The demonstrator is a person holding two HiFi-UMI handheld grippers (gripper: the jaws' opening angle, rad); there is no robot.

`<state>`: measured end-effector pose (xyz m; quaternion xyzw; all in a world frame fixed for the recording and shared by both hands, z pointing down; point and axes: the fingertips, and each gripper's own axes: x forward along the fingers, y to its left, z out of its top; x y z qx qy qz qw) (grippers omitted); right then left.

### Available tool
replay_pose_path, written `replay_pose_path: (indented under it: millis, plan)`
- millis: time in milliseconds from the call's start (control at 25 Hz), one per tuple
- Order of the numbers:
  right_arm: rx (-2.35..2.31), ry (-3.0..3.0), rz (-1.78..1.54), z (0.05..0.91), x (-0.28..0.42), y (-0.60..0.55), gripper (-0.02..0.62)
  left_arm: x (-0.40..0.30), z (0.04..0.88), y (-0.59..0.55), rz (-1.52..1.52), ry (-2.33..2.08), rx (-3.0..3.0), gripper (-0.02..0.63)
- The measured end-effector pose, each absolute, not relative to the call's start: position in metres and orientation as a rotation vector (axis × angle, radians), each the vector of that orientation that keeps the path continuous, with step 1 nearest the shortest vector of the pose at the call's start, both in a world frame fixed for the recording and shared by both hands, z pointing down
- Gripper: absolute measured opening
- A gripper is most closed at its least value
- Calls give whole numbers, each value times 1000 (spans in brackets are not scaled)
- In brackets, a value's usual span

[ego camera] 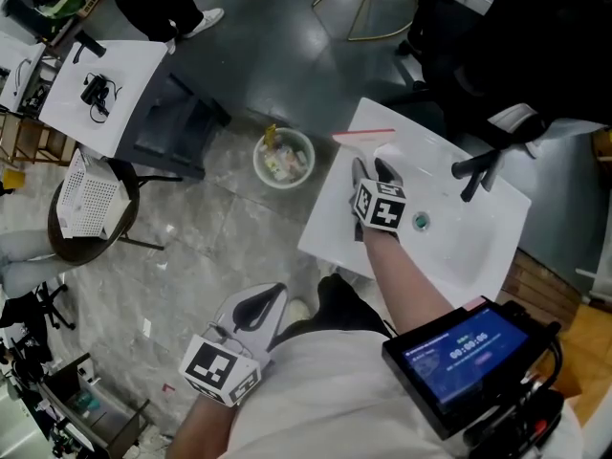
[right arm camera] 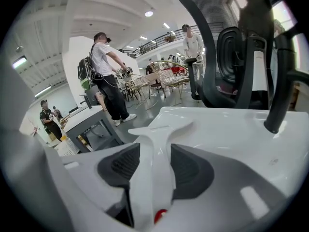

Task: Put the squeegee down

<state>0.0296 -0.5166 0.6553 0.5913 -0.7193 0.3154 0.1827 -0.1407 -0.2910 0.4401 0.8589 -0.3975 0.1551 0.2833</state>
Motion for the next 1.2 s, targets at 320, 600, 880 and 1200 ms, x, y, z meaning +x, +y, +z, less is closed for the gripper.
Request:
replay_pose_path:
  millis: [320, 600, 880, 1200]
  plan:
    - [1652, -2028, 858, 653, 20, -514, 198, -142, 439, -284, 408, -1089, 2293, 8]
    - [1610, -2039, 802, 649, 9, -512, 198, -144, 437, -276, 397, -1106, 2276, 8]
    - [1594, -2039, 783, 652, -4, -495, 198, -154, 440, -261, 376, -1115, 2279, 8]
    - [1601, -2040, 766, 651, -4, -483, 198, -155, 442, -250, 362, -1111, 2287, 8]
